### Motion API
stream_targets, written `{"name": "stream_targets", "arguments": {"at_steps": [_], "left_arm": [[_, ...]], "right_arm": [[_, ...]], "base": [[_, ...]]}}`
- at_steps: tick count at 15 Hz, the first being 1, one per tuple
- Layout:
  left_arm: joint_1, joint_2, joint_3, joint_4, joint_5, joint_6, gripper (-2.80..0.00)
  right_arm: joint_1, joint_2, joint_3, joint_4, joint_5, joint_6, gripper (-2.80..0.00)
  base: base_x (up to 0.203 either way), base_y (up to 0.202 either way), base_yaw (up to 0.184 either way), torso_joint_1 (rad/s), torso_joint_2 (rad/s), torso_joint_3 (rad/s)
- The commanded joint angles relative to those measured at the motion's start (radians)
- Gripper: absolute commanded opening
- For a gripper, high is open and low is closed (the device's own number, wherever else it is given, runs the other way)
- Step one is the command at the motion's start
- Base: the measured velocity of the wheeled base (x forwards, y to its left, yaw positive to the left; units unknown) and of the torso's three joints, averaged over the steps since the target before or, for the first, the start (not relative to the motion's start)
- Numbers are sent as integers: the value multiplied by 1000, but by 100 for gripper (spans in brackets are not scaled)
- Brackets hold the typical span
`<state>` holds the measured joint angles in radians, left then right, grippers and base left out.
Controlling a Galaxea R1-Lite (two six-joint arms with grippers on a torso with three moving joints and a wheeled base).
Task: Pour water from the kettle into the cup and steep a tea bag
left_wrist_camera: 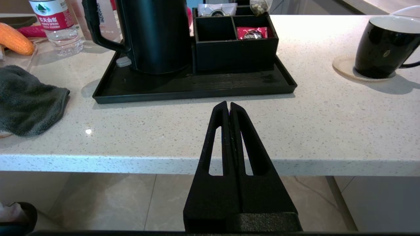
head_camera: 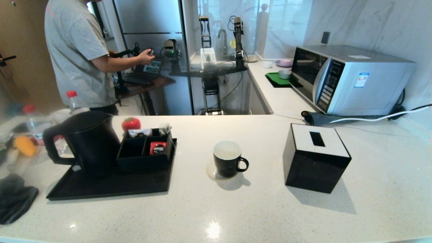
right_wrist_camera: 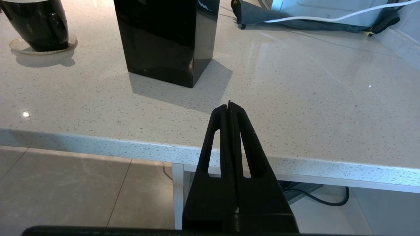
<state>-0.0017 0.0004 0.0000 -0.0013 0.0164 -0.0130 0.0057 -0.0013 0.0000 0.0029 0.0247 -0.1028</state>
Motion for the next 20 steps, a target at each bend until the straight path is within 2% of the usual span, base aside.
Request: {"name": "stream_targets", "arguments": {"at_steps": [1, 17, 19, 20], "left_arm": [[0, 0, 0, 0, 1, -1, -280], [0, 0, 0, -2, -1, 0, -280], [0, 10, -74, 38, 6, 9, -280], [0, 28, -138, 101, 9, 10, -280]], "right_arm": [[0, 1, 0, 0, 0, -2, -280], [0, 1, 0, 0, 0, -2, -280], [0, 1, 0, 0, 0, -2, -280], [0, 1, 0, 0, 0, -2, -280]], "base": [[0, 0, 0, 0, 0, 0], [0, 0, 0, 0, 0, 0], [0, 0, 0, 0, 0, 0], [0, 0, 0, 0, 0, 0]]}}
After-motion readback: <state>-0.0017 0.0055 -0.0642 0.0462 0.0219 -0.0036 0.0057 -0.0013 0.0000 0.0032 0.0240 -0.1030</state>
